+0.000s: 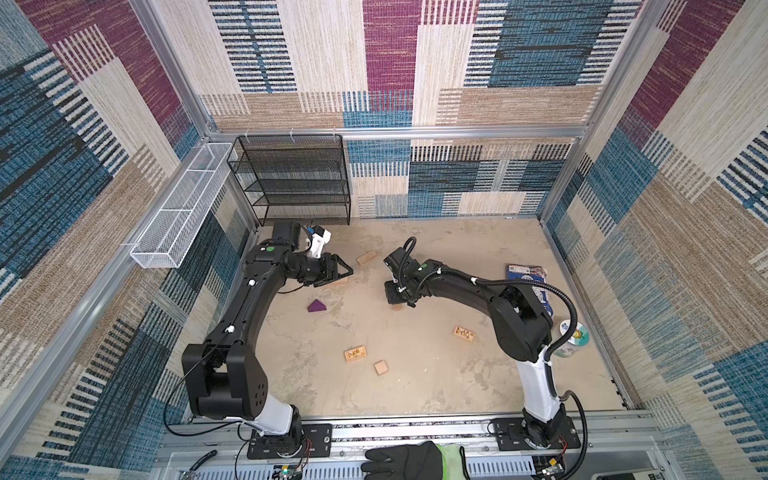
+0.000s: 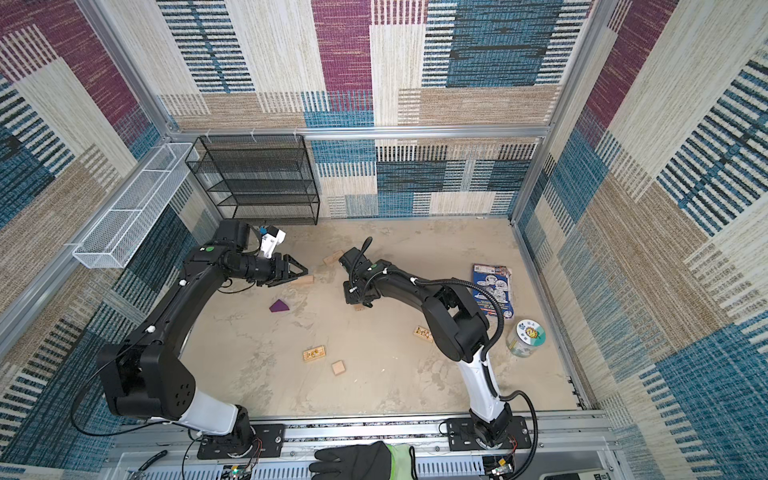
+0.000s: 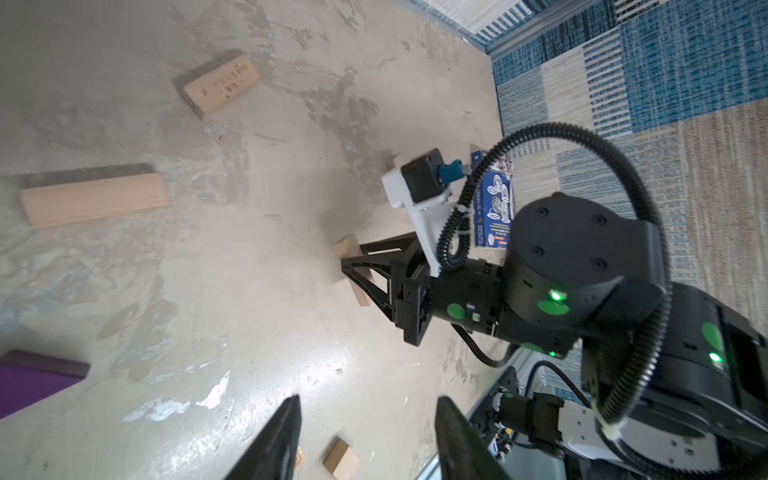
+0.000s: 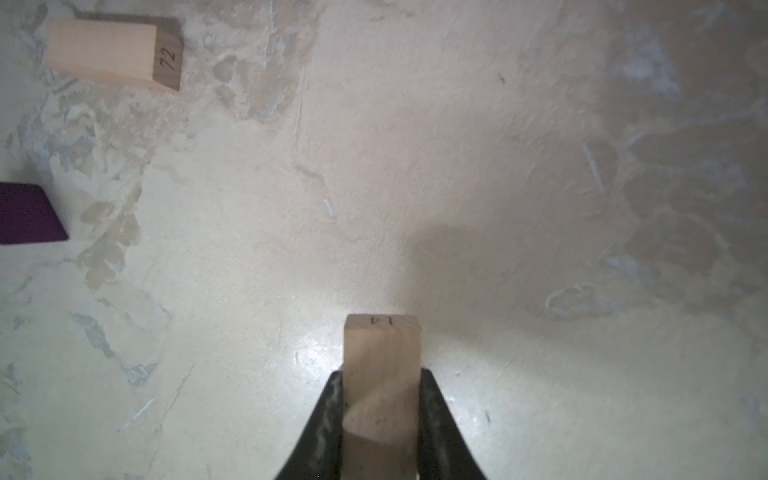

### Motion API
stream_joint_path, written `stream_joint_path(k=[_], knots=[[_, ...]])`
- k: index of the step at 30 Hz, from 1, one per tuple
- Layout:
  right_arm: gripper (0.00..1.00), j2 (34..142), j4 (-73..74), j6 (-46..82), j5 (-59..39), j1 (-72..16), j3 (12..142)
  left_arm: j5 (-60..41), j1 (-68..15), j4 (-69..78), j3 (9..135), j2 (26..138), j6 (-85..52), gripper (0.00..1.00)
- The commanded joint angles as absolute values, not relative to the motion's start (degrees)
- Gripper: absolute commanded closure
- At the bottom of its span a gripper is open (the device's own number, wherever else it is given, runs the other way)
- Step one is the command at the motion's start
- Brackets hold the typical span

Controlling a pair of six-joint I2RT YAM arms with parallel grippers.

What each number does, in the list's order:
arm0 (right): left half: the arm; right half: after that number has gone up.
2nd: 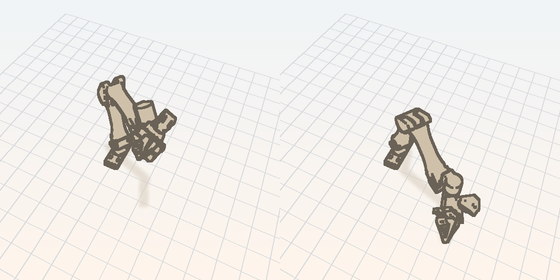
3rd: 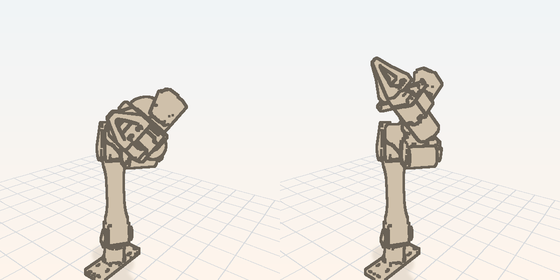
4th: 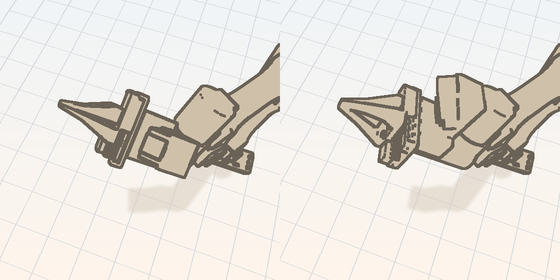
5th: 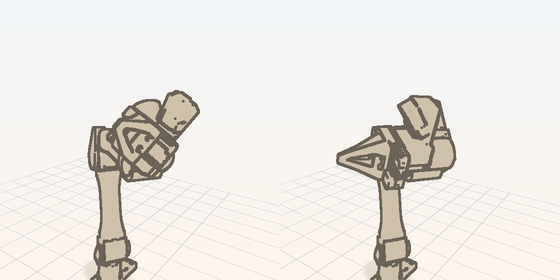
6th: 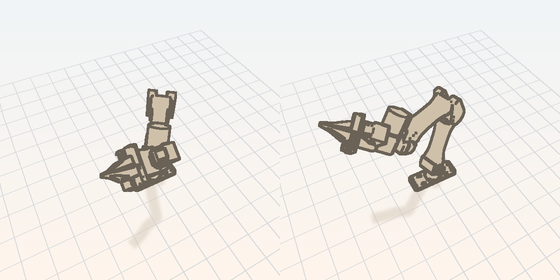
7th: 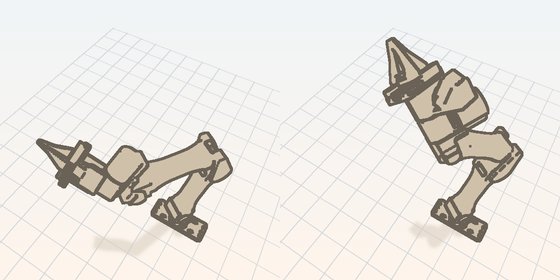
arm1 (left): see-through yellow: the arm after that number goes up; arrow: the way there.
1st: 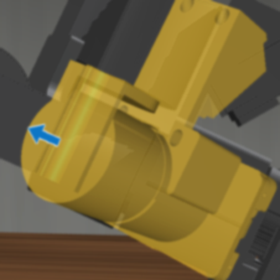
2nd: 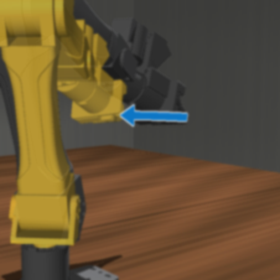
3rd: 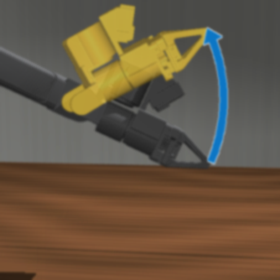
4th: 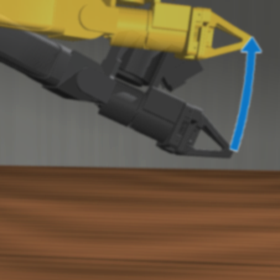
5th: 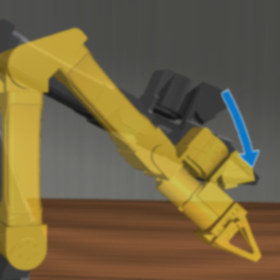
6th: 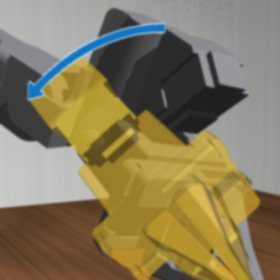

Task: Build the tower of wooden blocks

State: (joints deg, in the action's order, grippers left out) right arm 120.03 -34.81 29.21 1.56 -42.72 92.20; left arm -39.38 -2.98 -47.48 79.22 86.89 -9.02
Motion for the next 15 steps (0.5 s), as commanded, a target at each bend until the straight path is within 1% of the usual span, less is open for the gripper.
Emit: stream_joint_path(k=[1,3,5,7,10,15], knots=[[1.0,119.88,-37.12,42.18,7.32,-43.77,92.89,-33.72,-2.82,-48.5,79.01,85.86,-6.39,0.43],[1.0,119.18,-36.86,44.47,9.66,-44.86,92.03,-33.88,-2.81,-48.51,78.97,85.7,-6.16,0.43],[1.0,118.51,-36.74,47.95,14.14,-45.85,89.96,-33.86,-2.73,-48.54,79.01,85.54,-6.09,0.43],[1.0,119.01,-36.48,49.47,14.51,-45.88,89.86,-33.68,-2.68,-48.68,79.01,85.18,-6.11,0.43],[1.0,121.45,-37.44,50.33,14.41,-45.97,93.33,-33.72,-2.67,-48.67,79.01,84.42,-5.98,0.43],[1.0,125.03,-40.16,50.41,17.18,-46.57,98.68,-33.71,-2.61,-48.61,78.93,84.3,-6.15,0.43]])
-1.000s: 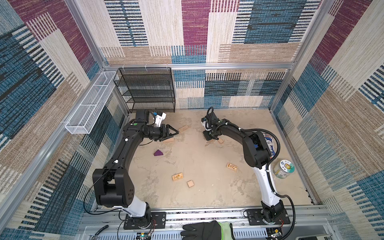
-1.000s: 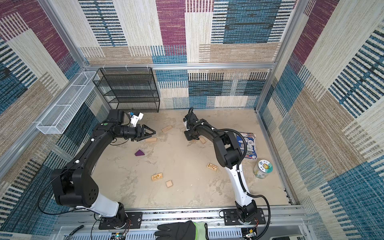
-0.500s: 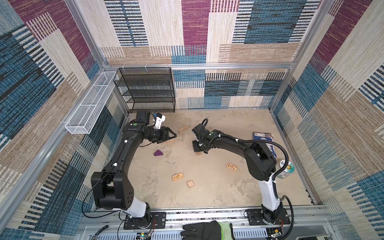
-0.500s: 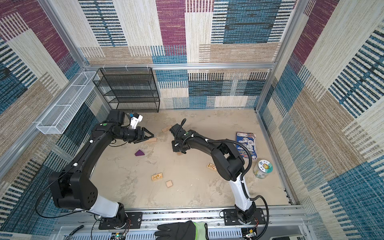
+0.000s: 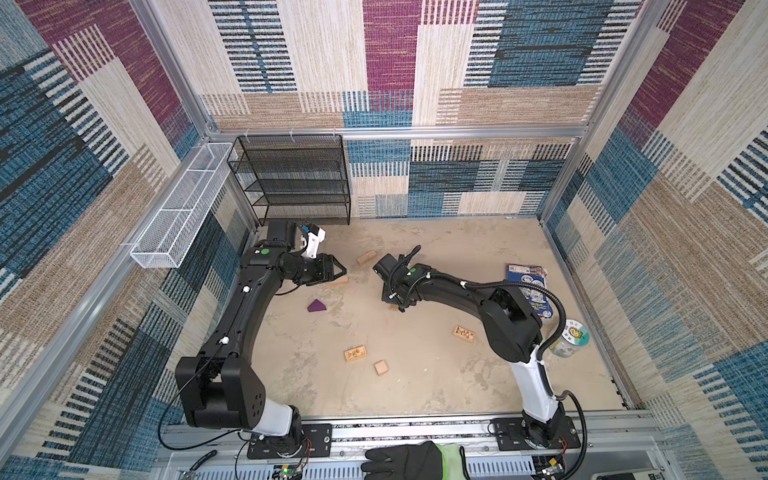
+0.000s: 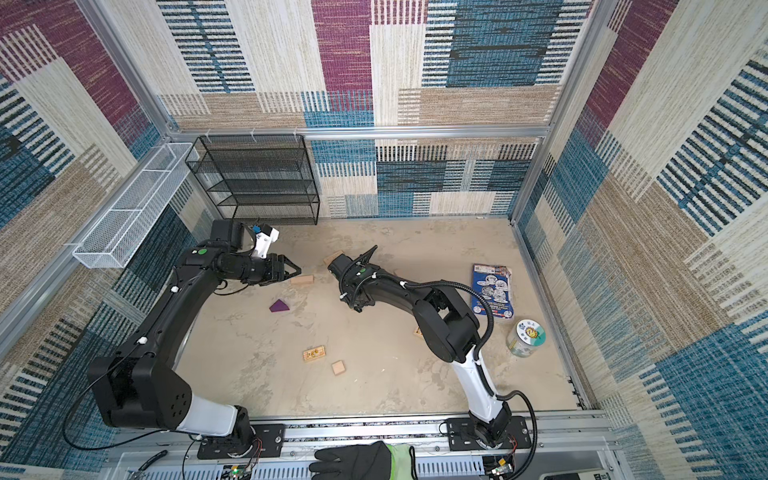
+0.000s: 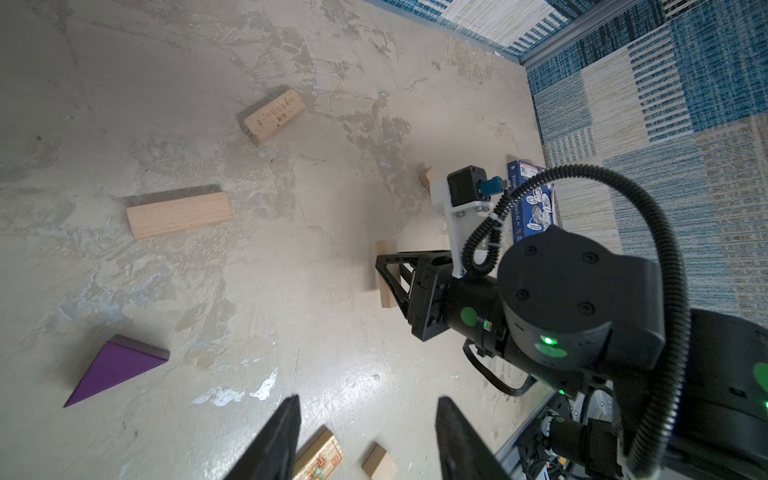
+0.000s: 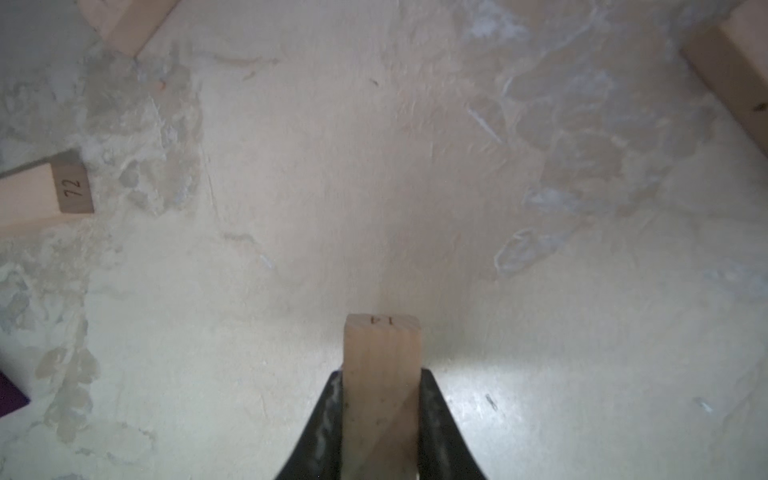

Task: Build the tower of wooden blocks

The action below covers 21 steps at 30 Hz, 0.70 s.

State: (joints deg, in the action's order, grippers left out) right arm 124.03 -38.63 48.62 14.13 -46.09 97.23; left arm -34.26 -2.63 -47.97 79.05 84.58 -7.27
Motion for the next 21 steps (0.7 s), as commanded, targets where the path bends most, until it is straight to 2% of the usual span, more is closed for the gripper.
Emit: stream_joint_path(k=[1,12,21], knots=[[1.0,125.38,-40.08,50.68,17.25,-46.58,98.87,-33.67,-2.52,-48.69,78.93,84.29,-6.15,0.43],[1.0,129.95,-38.96,46.61,16.86,-47.01,101.82,-29.95,-2.25,-48.77,78.57,84.75,-5.71,0.43],[0.97,129.55,-38.74,46.49,18.78,-47.46,100.72,-32.59,-1.62,-48.79,79.19,87.86,-6.43,0.43]])
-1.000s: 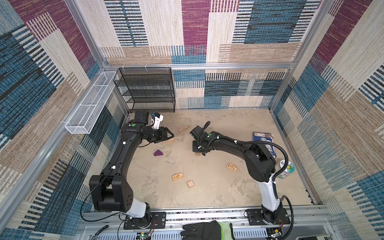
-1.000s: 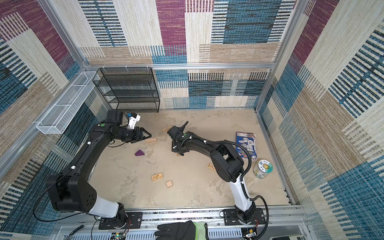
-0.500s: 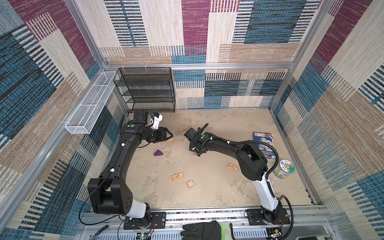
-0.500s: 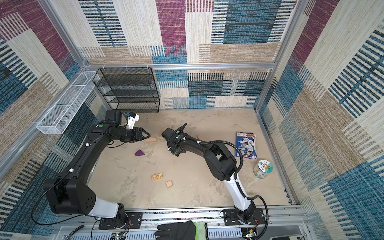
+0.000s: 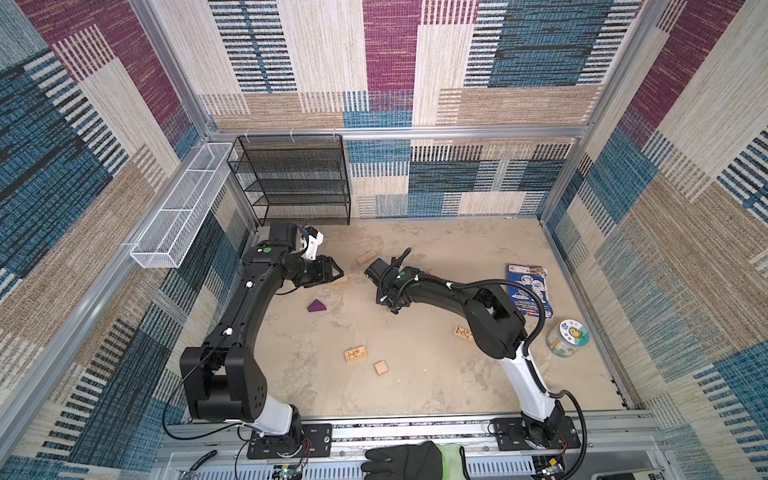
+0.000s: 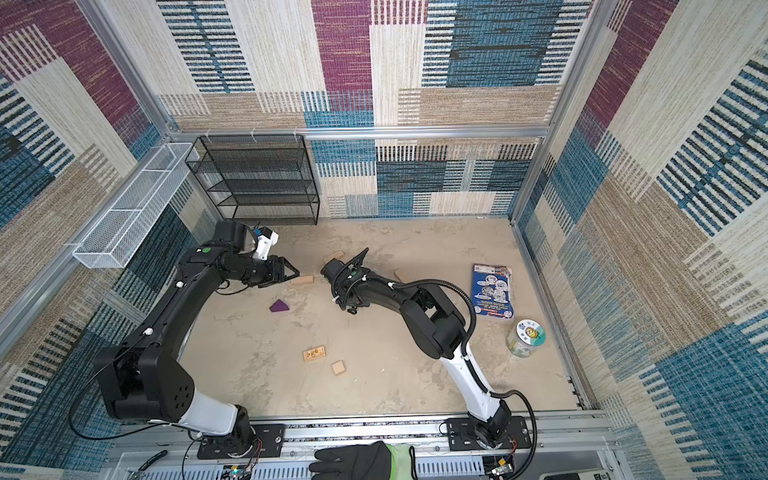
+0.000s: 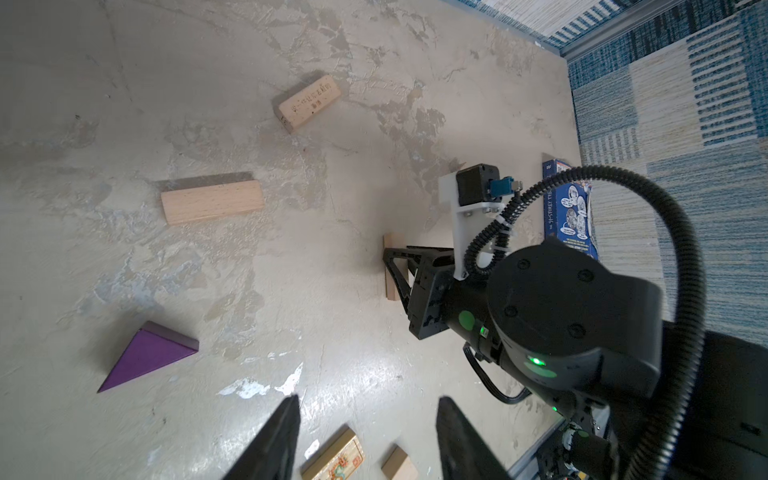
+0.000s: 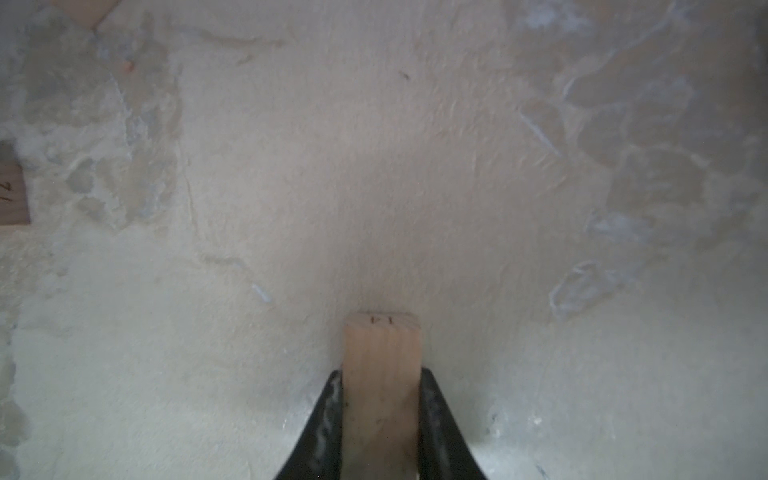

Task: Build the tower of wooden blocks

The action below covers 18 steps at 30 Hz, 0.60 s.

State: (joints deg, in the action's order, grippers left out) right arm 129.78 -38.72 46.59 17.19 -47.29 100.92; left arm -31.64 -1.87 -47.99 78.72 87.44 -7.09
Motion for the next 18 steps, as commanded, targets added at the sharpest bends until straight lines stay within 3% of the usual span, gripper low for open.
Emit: stream_joint_path(k=[1,3,4,6,8,13,18], knots=[[0.95,129.64,-38.73,46.34,18.57,-47.54,100.75,-32.61,-1.5,-48.79,79.15,87.83,-6.42,0.43],[0.91,129.9,-38.84,46.07,18.35,-47.54,100.89,-32.16,-1.32,-48.78,79.1,87.87,-6.33,0.43],[0.82,129.99,-38.67,45.69,18.14,-47.54,100.99,-31.87,-1.15,-48.82,79.1,87.8,-6.33,0.43],[0.56,130.29,-38.7,45.01,17.48,-47.55,101.62,-31.58,-0.97,-48.91,79.1,87.68,-6.33,0.43],[0.48,130.61,-39.01,44.02,16.85,-47.52,102.43,-31.31,-0.81,-48.87,79.1,87.67,-6.24,0.43],[0.49,130.01,-39.26,43.18,16.59,-47.55,102.35,-31.01,-0.35,-48.98,79.15,87.78,-6.24,0.43],[0.62,129.29,-39.11,43.15,15.21,-47.54,101.1,-31.37,-0.21,-48.96,79.23,88.32,-6.42,0.43]])
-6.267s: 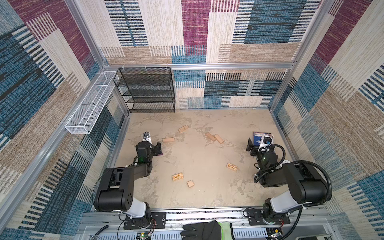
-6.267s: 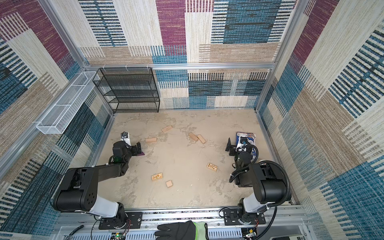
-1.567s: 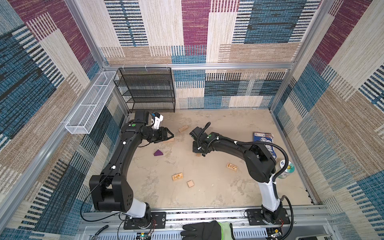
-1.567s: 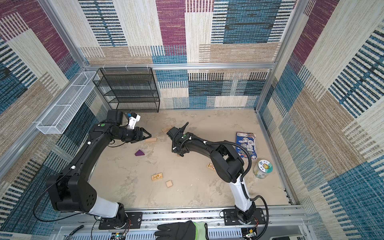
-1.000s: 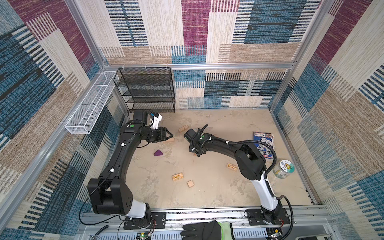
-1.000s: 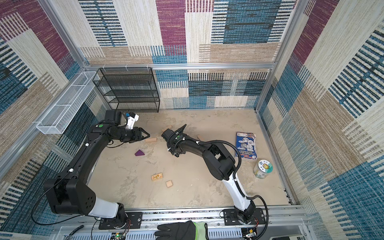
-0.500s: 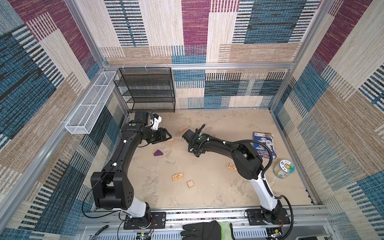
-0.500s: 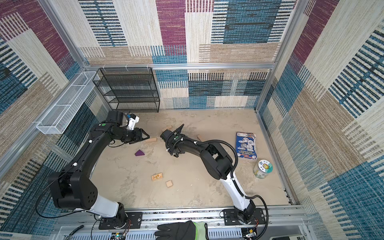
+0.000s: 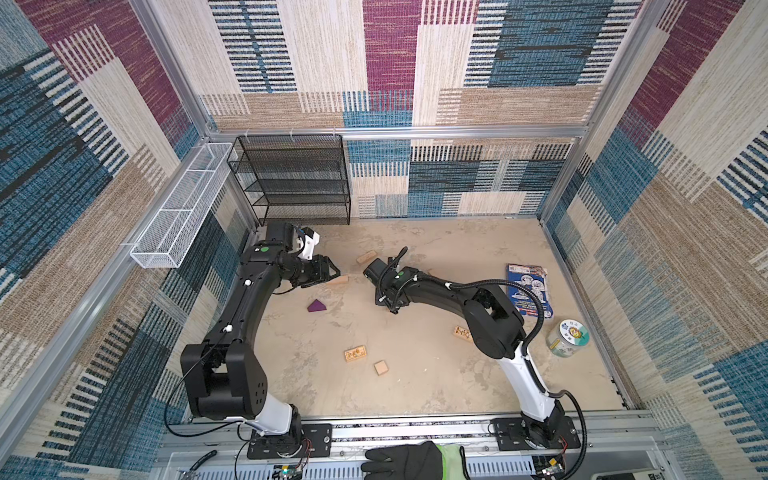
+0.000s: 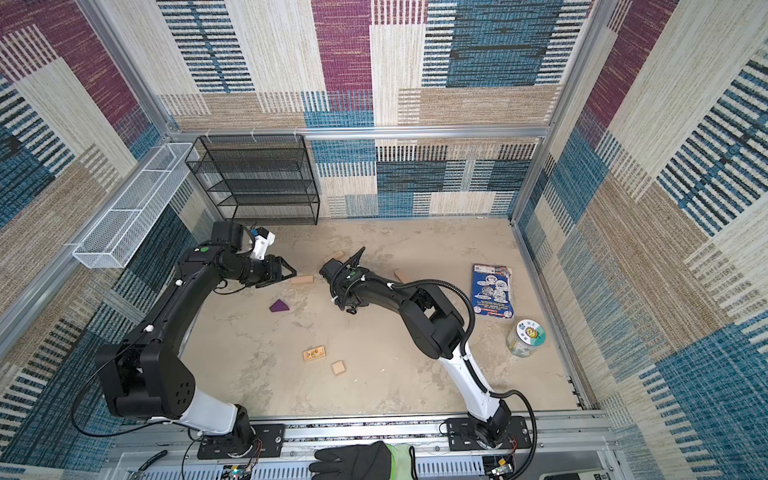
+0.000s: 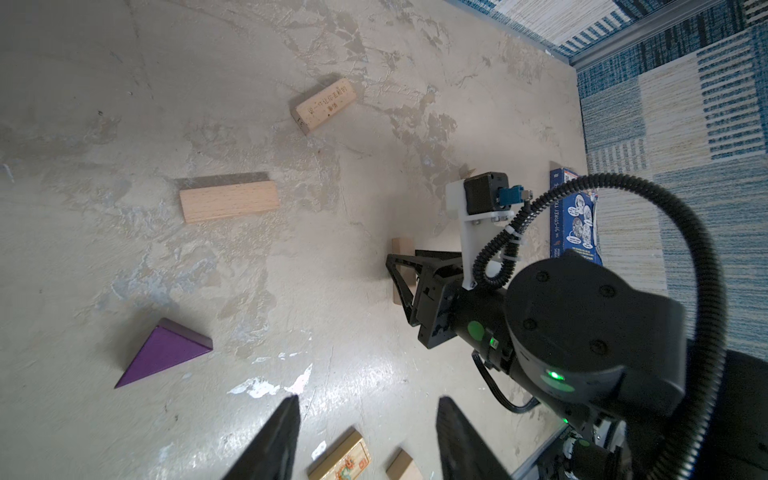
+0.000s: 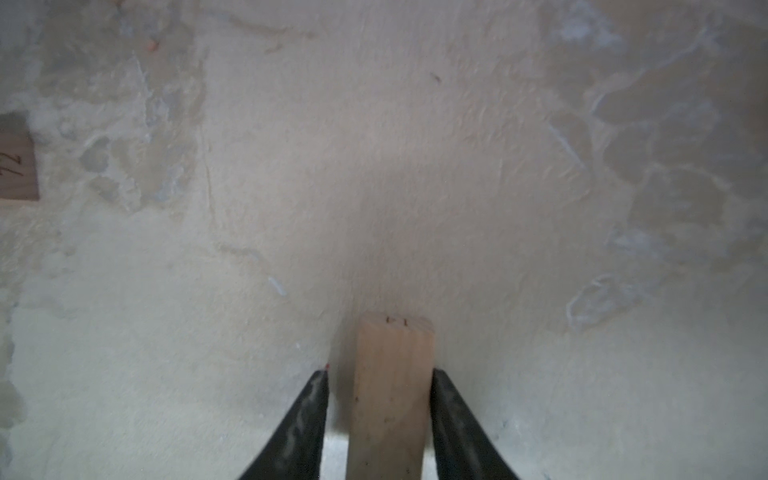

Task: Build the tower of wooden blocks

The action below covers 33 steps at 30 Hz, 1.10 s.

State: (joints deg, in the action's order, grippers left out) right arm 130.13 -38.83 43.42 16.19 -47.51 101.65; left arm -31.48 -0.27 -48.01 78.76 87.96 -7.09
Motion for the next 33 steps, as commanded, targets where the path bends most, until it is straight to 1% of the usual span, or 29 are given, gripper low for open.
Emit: stream_joint_path(k=[1,10,12,17,19,22,29,33], knots=[[0.63,129.19,-39.0,43.21,15.34,-47.53,100.82,-31.45,-0.09,-49.03,79.27,88.37,-6.49,0.43],[0.64,128.73,-38.6,42.51,15.61,-47.57,99.53,-31.73,-0.04,-49.02,79.28,88.73,-6.59,0.43],[0.67,128.51,-38.4,42.28,15.79,-47.48,99.15,-31.73,0.0,-49.02,79.26,88.76,-6.59,0.43],[0.68,128.36,-38.58,42.26,15.82,-47.55,98.96,-31.47,0.07,-49.04,79.23,88.51,-6.5,0.43],[0.68,128.54,-38.57,42.36,15.84,-47.53,98.96,-31.46,0.11,-49.04,79.23,88.44,-6.5,0.43],[0.65,128.65,-38.84,42.86,15.91,-47.55,99.15,-31.55,0.24,-48.98,79.23,88.5,-6.51,0.43],[0.62,129.2,-39.04,46.17,14.77,-47.55,98.96,-31.82,0.86,-49.02,79.28,88.5,-6.59,0.43],[0.64,128.75,-38.87,47.26,14.73,-47.51,98.52,-31.98,1.46,-49.05,79.23,88.28,-6.67,0.43]])
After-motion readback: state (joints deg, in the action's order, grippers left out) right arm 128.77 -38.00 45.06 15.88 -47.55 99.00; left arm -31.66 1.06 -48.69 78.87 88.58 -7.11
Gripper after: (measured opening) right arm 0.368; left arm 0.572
